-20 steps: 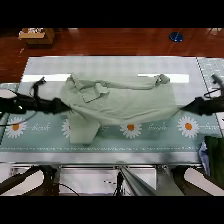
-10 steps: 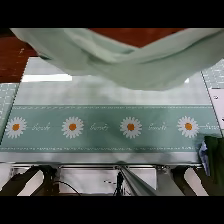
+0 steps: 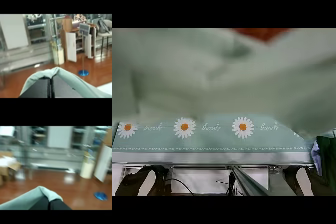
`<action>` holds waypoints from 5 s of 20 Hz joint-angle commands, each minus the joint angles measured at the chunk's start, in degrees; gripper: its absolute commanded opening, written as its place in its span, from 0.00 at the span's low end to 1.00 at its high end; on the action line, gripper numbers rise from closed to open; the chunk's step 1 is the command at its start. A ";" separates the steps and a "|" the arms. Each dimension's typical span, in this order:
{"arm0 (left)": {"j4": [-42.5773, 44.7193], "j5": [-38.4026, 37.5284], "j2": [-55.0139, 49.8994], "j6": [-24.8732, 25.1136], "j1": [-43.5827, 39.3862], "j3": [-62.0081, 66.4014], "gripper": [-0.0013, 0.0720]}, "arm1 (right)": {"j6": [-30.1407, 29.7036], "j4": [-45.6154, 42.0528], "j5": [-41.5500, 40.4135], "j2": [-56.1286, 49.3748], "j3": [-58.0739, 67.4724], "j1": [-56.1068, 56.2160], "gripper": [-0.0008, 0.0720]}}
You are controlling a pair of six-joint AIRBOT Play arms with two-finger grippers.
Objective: Fold the shirts.
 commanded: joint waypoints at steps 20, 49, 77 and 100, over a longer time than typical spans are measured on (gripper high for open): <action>-3.48 -6.32 -19.37 4.83 -0.61 -39.50 0.04 | 1.36 -11.04 13.62 -19.74 -36.15 9.49 0.06; -3.43 30.82 -56.85 15.82 -12.68 -39.23 0.04 | -0.61 -9.55 -46.16 -56.48 -35.26 24.83 0.06; 8.98 -7.10 -46.10 5.51 -0.13 -44.02 0.65 | -4.66 -36.15 -6.58 -45.00 -33.94 14.47 0.67; -6.29 13.90 -29.90 8.07 -5.31 -93.02 0.76 | -18.12 -9.18 -1.81 -36.98 -58.64 -5.16 0.75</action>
